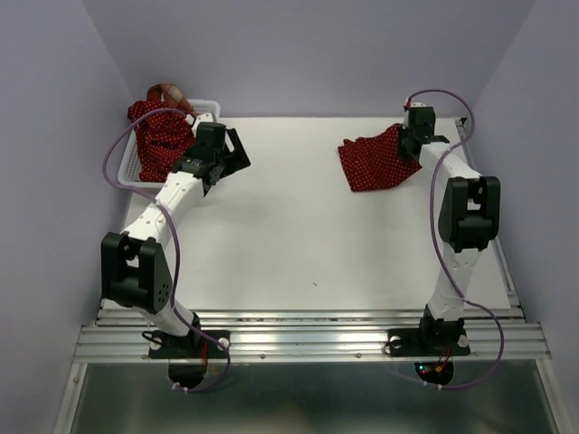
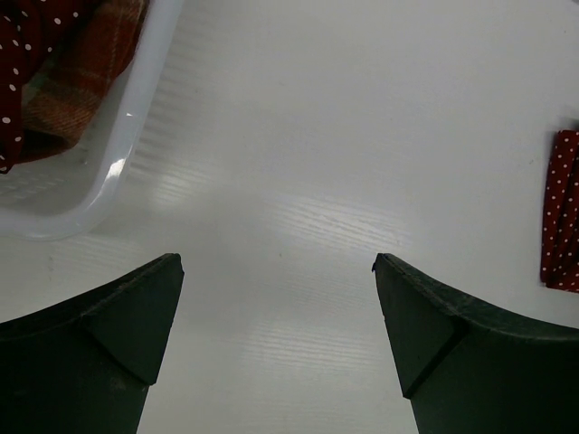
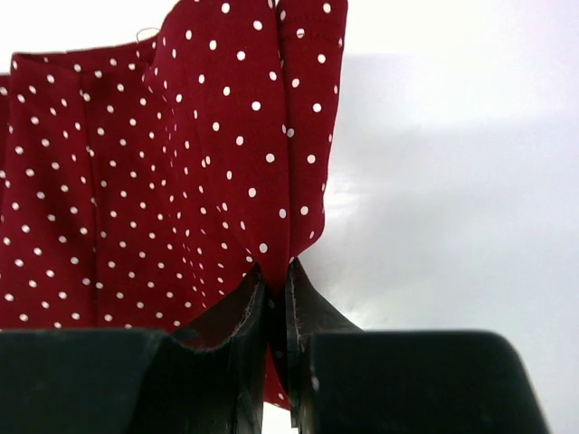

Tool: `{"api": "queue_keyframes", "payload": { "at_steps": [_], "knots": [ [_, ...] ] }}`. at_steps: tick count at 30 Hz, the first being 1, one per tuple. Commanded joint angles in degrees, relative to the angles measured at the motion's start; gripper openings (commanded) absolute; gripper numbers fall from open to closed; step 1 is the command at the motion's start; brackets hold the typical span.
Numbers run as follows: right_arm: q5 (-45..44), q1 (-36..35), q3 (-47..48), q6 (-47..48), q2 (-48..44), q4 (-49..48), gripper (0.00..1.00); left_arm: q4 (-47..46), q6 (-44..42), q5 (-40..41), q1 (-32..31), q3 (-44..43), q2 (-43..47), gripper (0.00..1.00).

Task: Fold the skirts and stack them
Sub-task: Neatly place the folded skirt to the corner

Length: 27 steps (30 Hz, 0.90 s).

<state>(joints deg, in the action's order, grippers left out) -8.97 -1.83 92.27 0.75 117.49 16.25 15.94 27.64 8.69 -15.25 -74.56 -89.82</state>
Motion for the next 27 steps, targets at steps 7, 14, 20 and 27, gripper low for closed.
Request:
{"api": "queue_keyframes", "payload": {
  "at_steps": [7, 14, 20, 27],
  "knots": [
    [-6.5, 6.0, 18.4, 7.2, 9.0, 2.3, 0.01, 1.8, -0.2, 5.1, 1.1, -3.3, 2.9, 0.99],
    [-4.6, 8.8, 28.9, 10.1, 16.2, 2.2, 0.01, 2.7, -0.3, 6.3, 1.3, -5.4, 2.0, 0.99],
    [-4.1, 10.5, 31.8, 9.2, 19.7, 2.2, 0.01, 4.2, -0.3, 7.0, 1.4, -7.0, 1.0, 0.99],
    [-1.3, 12.2, 34.4, 8.6, 22.2, 2.1, 0.02, 4.3, 0.3, 6.4, 1.4, -7.3, 0.4, 0.99]
  ]
}}
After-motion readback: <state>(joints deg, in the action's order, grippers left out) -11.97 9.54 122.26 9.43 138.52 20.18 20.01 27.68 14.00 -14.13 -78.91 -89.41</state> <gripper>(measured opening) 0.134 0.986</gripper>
